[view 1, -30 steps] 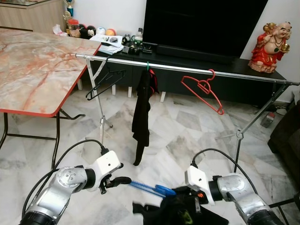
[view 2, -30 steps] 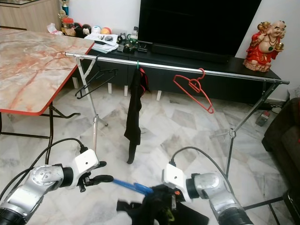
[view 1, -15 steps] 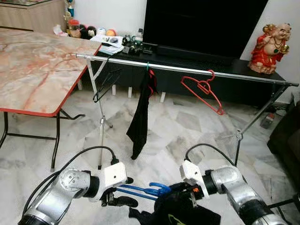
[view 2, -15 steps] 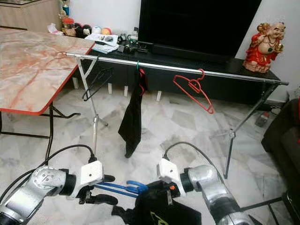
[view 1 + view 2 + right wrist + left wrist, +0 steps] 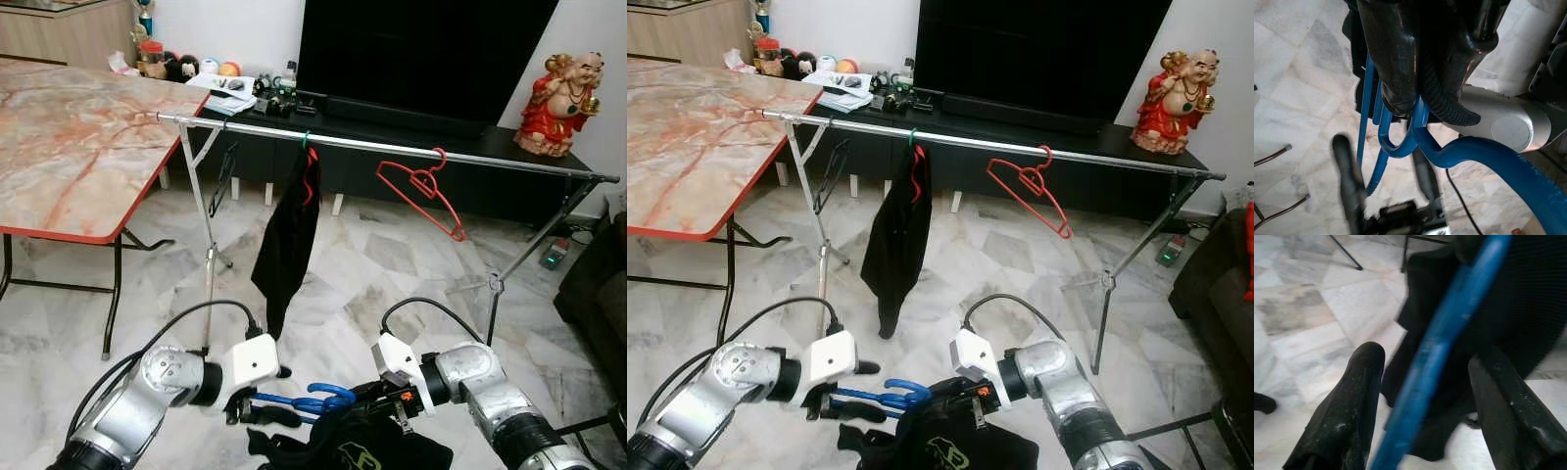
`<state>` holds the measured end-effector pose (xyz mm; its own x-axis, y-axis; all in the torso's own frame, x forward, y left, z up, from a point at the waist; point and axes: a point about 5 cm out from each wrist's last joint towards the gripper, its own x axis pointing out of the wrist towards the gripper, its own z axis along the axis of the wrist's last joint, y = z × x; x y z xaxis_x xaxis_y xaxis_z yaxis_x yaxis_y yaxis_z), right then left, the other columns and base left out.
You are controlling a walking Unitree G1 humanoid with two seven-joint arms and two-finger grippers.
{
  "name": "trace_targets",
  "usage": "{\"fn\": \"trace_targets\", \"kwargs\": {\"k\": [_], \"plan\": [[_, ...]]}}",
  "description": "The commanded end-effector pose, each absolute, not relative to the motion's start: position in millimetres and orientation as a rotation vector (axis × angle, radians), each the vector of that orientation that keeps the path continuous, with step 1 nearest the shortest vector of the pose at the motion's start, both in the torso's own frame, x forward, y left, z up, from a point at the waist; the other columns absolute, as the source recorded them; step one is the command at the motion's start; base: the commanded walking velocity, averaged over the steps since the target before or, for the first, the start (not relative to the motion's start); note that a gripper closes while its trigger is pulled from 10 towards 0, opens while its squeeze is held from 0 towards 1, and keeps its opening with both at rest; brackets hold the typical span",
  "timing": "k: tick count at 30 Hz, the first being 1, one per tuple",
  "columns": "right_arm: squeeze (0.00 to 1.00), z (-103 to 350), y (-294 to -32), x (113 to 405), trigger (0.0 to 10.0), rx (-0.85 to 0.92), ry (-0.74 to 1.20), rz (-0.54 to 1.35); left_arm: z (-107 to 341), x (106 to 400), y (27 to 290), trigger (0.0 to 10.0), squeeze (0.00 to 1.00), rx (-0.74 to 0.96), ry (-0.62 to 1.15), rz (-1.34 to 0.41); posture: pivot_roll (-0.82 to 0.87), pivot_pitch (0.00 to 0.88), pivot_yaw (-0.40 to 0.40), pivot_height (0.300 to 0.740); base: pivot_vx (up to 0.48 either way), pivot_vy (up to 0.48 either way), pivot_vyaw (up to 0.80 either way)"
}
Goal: Hang hanger
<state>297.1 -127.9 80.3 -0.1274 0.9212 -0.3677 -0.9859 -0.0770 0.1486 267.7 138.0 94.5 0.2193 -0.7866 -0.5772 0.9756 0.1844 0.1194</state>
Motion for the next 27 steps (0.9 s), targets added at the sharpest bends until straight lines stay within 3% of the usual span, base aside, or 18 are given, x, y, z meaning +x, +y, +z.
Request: {"fn": "trace_targets", "kwargs": {"k": [1,3,4,9,10,12,13,27], "plan": [[0.00,87.2,-130.1,302.1,10.0,-0.196,0.369,1.626,96.1,265.6,132.7,7.6,0.00,0.525,0.429,-1.326,0.14,0.000,-0.173,0.740,0.000,0.000,0.00],[0.00,88.3,-128.8,303.2,10.0,-0.198,0.362,1.623,95.3,266.2,131.5,7.2,0.00,0.526,0.427,-1.324,0.14,0.000,-0.173,0.740,0.000,0.000,0.00],[0.00,89.0,-128.3,303.8,10.0,-0.198,0.358,1.622,95.1,266.7,129.2,5.3,0.00,0.525,0.422,-1.326,0.14,0.000,-0.173,0.740,0.000,0.000,0.00],[0.00,90.7,-127.6,304.6,10.0,-0.198,0.351,1.624,95.3,269.5,128.2,4.6,0.00,0.517,0.413,-1.313,0.14,0.000,-0.171,0.740,0.000,0.000,0.00],[0.00,91.1,-127.5,304.7,10.0,-0.198,0.350,1.626,95.9,270.5,128.6,3.7,0.00,0.514,0.409,-1.306,0.14,0.000,-0.171,0.740,0.000,0.000,0.00],[0.00,91.7,-127.4,304.4,10.0,-0.195,0.349,1.633,97.8,271.4,128.1,0.7,0.00,0.497,0.399,-1.307,0.14,0.000,-0.171,0.740,0.000,0.000,0.00],[0.00,91.7,-127.4,304.3,10.0,-0.195,0.349,1.634,98.1,271.5,127.8,0.0,0.00,0.493,0.397,-1.308,0.14,0.000,-0.171,0.740,0.000,0.000,0.00],[0.00,89.9,-123.1,303.4,10.0,-0.180,0.344,1.633,99.1,273.7,125.6,0.0,0.00,0.474,0.386,-1.303,0.14,0.000,-0.170,0.740,0.000,0.000,0.00]]}}
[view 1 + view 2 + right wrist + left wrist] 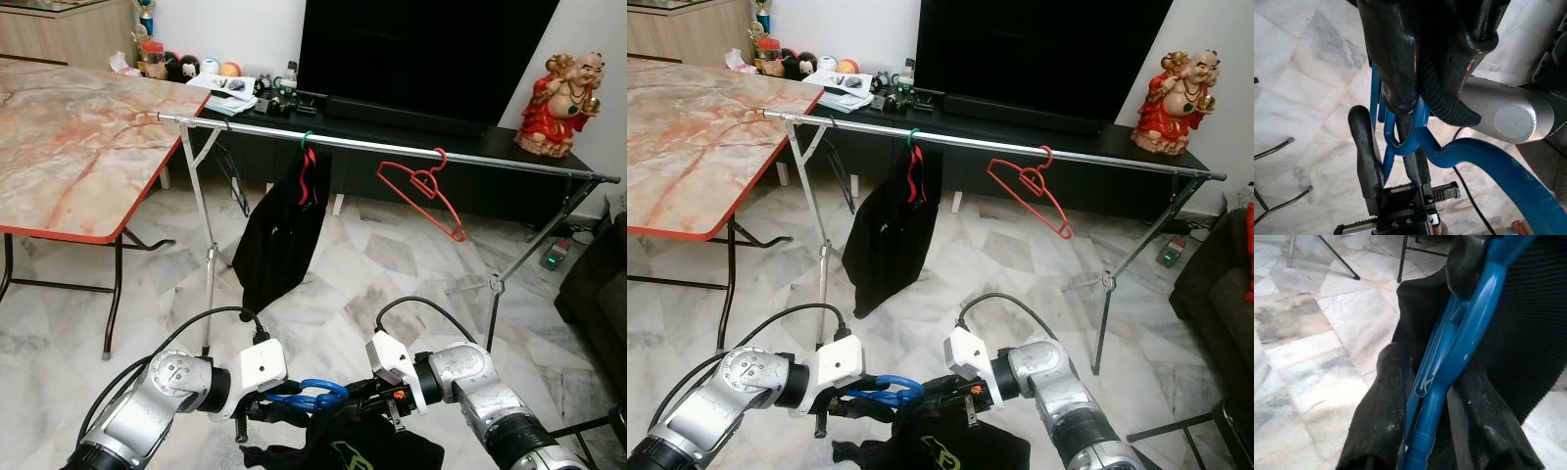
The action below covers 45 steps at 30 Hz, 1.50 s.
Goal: Hang hanger
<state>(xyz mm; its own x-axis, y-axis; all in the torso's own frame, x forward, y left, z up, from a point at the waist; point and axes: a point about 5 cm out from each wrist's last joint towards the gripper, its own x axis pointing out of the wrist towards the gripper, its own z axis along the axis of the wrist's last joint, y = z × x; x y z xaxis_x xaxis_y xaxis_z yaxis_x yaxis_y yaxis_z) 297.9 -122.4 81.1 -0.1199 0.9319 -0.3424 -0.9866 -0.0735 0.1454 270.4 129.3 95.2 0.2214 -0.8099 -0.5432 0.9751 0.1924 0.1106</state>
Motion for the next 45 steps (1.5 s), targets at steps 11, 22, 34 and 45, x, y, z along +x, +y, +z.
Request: {"fn": "trace_targets", "kwargs": {"k": [11,22,34,45], "plan": [[0.00,91,-123,305,10.0,-0.168,0.330,1.611,99,274,125,0.0,0.00,0.457,0.383,-1.301,0.14,0.000,-0.168,0.740,0.000,0.000,0.00],[1.00,94,-126,307,10.0,-0.116,0.327,1.587,99,274,125,0.0,0.00,0.455,0.383,-1.310,0.13,0.001,-0.166,0.740,0.000,0.000,0.00],[0.00,92,-131,303,0.0,-0.052,0.316,1.577,100,274,125,0.0,0.00,0.458,0.387,-1.315,0.13,0.002,-0.165,0.740,0.000,0.000,0.00],[0.00,91,-152,308,10.0,-0.130,0.326,1.428,99,272,136,0.0,0.00,0.439,0.395,-1.285,0.12,0.008,-0.162,0.740,0.000,0.000,0.00]]}}
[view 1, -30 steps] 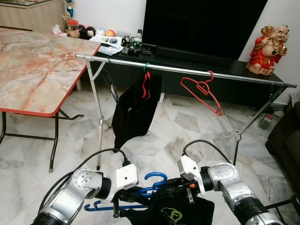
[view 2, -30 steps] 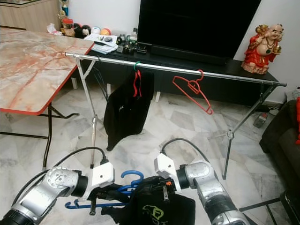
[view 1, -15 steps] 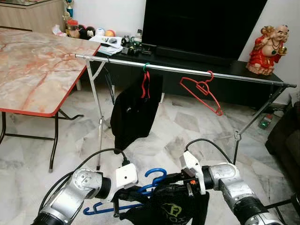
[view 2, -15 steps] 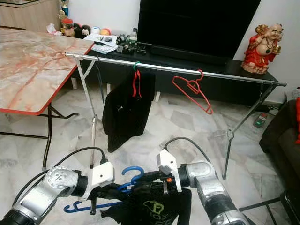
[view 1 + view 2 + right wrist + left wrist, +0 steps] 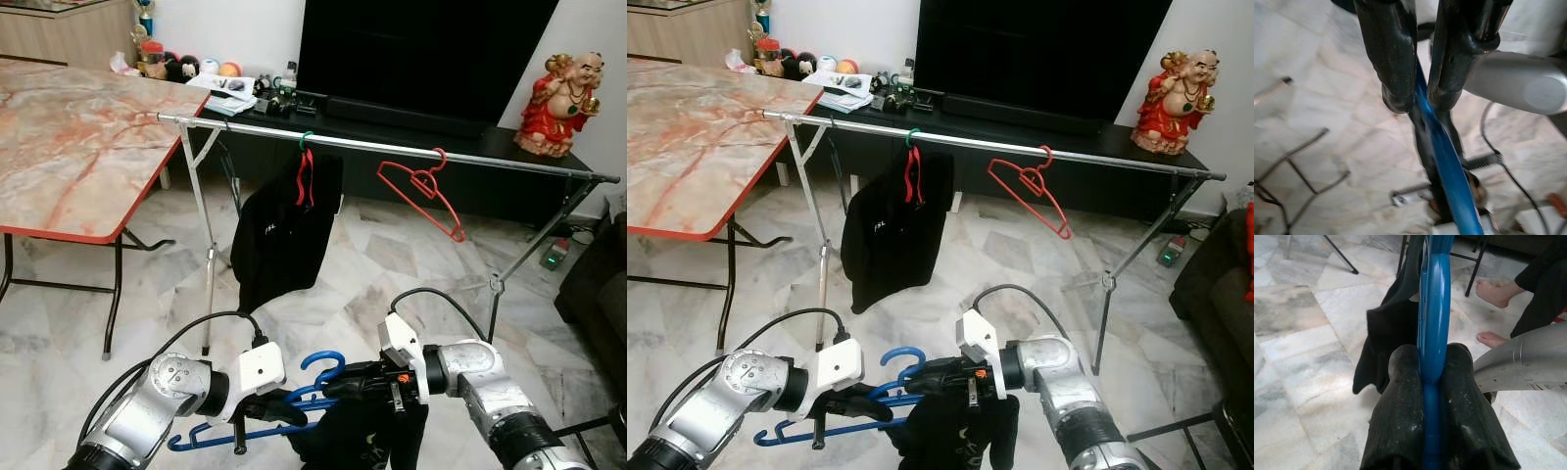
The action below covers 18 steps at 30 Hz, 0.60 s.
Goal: Hang hanger
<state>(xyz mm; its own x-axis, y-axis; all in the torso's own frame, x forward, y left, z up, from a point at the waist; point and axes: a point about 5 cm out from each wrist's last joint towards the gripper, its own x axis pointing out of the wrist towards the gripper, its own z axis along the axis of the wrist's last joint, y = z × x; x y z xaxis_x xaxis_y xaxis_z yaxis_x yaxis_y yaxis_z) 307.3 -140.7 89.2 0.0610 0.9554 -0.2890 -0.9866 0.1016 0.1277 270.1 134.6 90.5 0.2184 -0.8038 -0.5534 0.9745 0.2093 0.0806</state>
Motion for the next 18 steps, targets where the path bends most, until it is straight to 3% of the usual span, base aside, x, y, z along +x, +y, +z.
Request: {"fn": "trace_targets", "kwargs": {"k": [1,10,15,16,17,18], "plan": [[0.00,92,-154,308,10.0,-0.130,0.325,1.425,99,272,136,0.0,0.00,0.438,0.395,-1.285,0.12,0.008,-0.161,0.740,0.000,0.000,0.00],[0.00,100,-207,304,10.0,-0.229,0.378,1.297,99,272,160,0.0,0.00,0.390,0.410,-1.205,0.09,0.020,-0.153,0.740,0.000,0.000,0.00],[0.00,89,-220,293,10.0,-0.208,0.445,1.281,110,275,174,0.0,0.00,0.337,0.372,-1.162,0.08,0.021,-0.155,0.740,0.000,0.000,0.00],[0.14,86,-222,291,10.0,-0.197,0.458,1.273,113,275,176,0.0,0.00,0.331,0.364,-1.158,0.08,0.021,-0.155,0.740,0.000,0.000,0.00],[0.14,86,-222,291,10.0,-0.197,0.458,1.273,113,275,176,0.0,0.00,0.331,0.364,-1.158,0.08,0.021,-0.155,0.740,0.000,0.000,0.00],[0.89,84,-224,290,10.0,-0.190,0.465,1.251,117,275,179,0.0,0.00,0.325,0.355,-1.159,0.09,0.021,-0.157,0.740,0.000,0.000,0.00]]}}
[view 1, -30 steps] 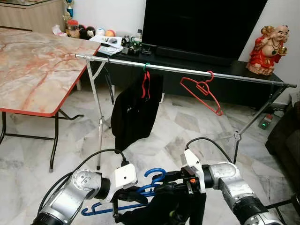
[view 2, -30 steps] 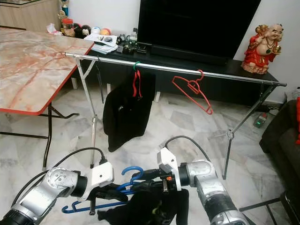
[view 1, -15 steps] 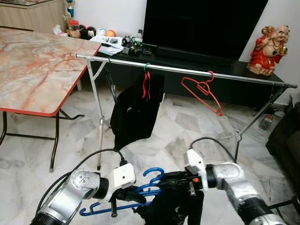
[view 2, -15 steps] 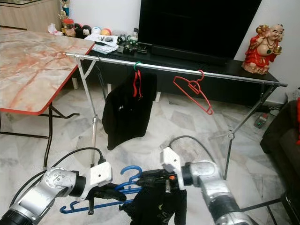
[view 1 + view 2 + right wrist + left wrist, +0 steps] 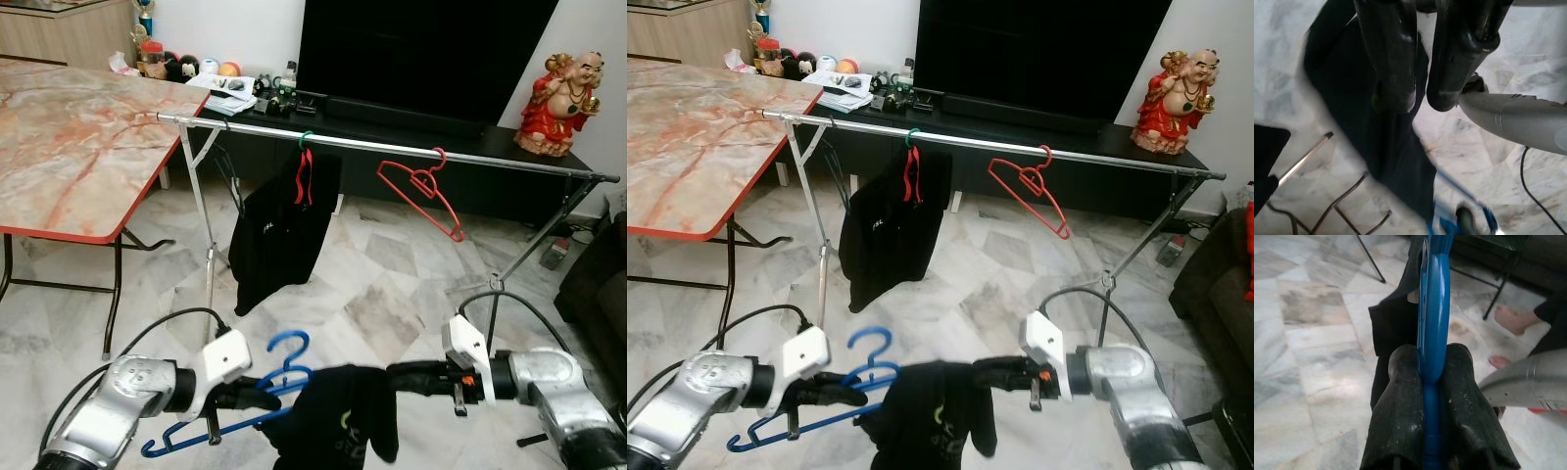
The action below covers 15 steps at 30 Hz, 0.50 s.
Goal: Hang hanger
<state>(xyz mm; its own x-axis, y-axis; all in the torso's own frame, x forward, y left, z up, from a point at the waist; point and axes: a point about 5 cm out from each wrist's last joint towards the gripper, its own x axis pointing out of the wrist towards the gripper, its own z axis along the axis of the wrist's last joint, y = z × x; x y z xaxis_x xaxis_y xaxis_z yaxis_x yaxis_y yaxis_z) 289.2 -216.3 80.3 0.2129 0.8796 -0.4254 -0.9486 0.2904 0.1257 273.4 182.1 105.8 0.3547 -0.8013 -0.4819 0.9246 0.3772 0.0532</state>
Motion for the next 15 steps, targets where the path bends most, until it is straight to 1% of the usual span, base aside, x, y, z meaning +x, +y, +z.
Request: {"fn": "trace_targets", "kwargs": {"k": [1,5,7,8,9,10,13,15], "plan": [[1.00,79,-225,288,10.0,-0.171,0.481,1.230,125,274,184,0.0,0.00,0.307,0.336,-1.168,0.09,0.019,-0.158,0.740,0.000,0.000,0.00],[1.00,67,-223,282,10.0,-0.169,0.523,1.236,137,272,191,0.0,0.00,0.296,0.315,-1.190,0.09,0.011,-0.160,0.740,0.000,0.000,0.00],[1.00,63,-221,284,10.0,-0.179,0.517,1.199,141,269,194,0.0,0.00,0.301,0.318,-1.212,0.10,0.002,-0.158,0.740,0.000,0.000,0.00],[0.62,63,-219,286,10.0,-0.186,0.508,1.180,142,268,195,0.0,0.00,0.308,0.322,-1.225,0.11,0.000,-0.157,0.740,0.000,0.000,0.00],[0.62,63,-219,286,10.0,-0.186,0.508,1.180,142,268,195,0.0,0.00,0.308,0.322,-1.225,0.11,0.000,-0.157,0.740,0.000,0.000,0.00],[0.00,62,-219,287,10.0,-0.204,0.502,1.159,143,267,195,0.0,0.00,0.311,0.324,-1.236,0.11,0.000,-0.156,0.740,0.000,0.000,0.00],[0.00,59,-216,295,10.0,-0.258,0.489,1.055,148,262,189,0.0,0.00,0.305,0.316,-1.292,0.11,0.000,-0.155,0.740,0.000,0.000,0.00],[0.00,58,-216,297,10.0,-0.277,0.484,1.027,149,261,187,0.0,0.00,0.305,0.316,-1.309,0.10,0.000,-0.155,0.740,0.000,0.000,0.00]]}}
